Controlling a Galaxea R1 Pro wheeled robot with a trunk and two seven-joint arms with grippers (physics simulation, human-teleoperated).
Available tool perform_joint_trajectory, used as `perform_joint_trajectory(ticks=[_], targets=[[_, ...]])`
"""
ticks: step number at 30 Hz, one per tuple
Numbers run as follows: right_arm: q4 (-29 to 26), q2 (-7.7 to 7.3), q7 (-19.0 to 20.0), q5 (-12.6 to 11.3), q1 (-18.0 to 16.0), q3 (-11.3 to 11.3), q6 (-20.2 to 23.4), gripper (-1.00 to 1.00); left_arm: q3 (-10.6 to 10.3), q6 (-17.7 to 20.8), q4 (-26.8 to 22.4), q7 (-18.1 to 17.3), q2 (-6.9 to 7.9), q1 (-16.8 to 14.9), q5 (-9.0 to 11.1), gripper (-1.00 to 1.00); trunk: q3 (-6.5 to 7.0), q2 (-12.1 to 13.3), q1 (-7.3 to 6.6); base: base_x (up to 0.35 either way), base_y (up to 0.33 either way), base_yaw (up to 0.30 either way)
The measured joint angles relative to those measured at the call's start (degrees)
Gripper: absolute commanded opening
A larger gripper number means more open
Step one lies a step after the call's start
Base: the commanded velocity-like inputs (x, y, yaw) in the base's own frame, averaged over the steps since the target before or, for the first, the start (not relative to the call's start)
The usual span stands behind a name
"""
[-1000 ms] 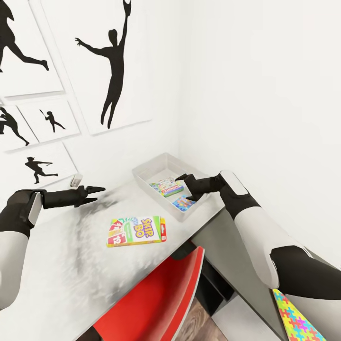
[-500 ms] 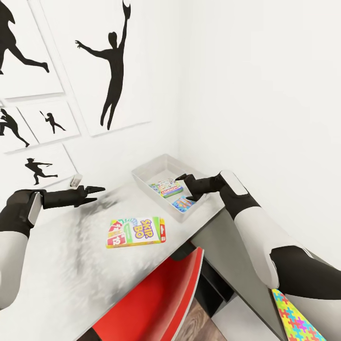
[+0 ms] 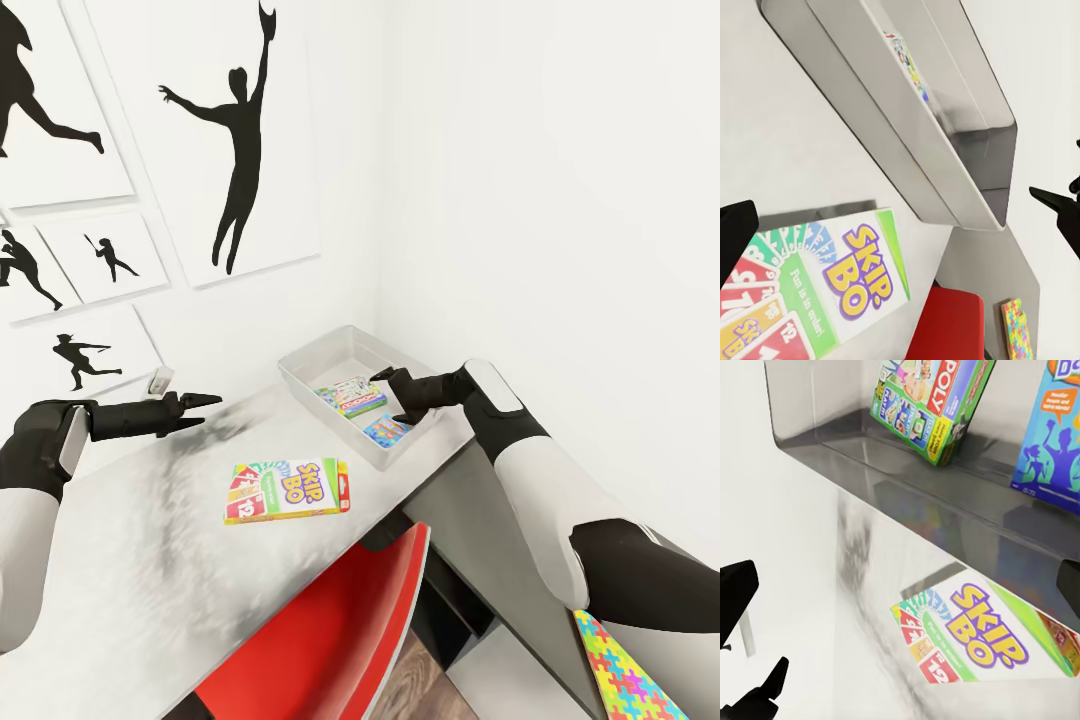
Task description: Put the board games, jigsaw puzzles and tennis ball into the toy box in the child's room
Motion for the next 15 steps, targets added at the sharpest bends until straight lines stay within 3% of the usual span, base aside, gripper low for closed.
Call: perform_joint_trajectory(ticks=[10,15], targets=[[0.0,0.01,0.0,0.0,0.0,0.1,0.0,1.00,0.0,0.0,0.0,0.0,0.00,0.0,0.0,1.00,0.00,0.0,0.00,-0.006,0.000,0.000],[0.0,0.03,0.0,0.0,0.0,0.1,-0.1,1.00,0.0,0.0,0.0,0.0,0.00,0.0,0.0,1.00,0.02,0.0,0.02,-0.143,0.000,0.000]])
